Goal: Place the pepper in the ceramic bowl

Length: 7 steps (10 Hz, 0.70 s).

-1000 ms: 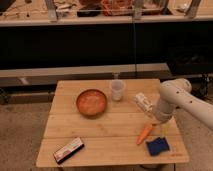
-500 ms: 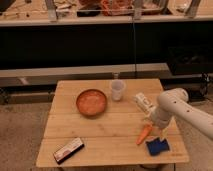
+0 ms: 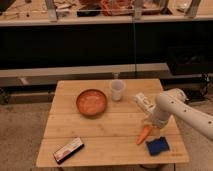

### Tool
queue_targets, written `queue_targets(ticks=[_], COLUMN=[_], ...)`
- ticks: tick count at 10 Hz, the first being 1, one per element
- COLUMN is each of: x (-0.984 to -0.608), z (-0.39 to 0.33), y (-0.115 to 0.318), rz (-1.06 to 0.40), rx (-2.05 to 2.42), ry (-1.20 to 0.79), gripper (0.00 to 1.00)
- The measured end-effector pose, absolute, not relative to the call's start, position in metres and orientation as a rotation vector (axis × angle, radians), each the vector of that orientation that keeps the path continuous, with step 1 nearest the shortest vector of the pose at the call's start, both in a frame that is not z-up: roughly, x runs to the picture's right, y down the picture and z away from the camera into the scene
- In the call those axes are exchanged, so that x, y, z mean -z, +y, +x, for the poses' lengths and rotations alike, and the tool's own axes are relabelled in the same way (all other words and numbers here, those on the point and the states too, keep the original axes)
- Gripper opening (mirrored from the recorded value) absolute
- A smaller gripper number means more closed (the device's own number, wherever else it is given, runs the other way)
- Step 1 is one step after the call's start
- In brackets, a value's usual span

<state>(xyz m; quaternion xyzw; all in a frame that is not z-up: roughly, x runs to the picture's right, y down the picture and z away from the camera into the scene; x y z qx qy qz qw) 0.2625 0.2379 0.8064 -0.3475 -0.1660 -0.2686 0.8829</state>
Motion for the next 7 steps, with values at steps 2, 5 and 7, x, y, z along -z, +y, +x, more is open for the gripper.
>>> queue_targets(ticks=[2,5,7], x=[-0.816,-0.824,-0.828], z=[0.262,0.262,0.26], y=[0.238,0.239,0.24], rz=[-0.736,-0.742,-0.747], rx=[0.565,0.57,0.572], ry=[-0.343,-0.326,-0.318], gripper=[0.66,0.61,0.49])
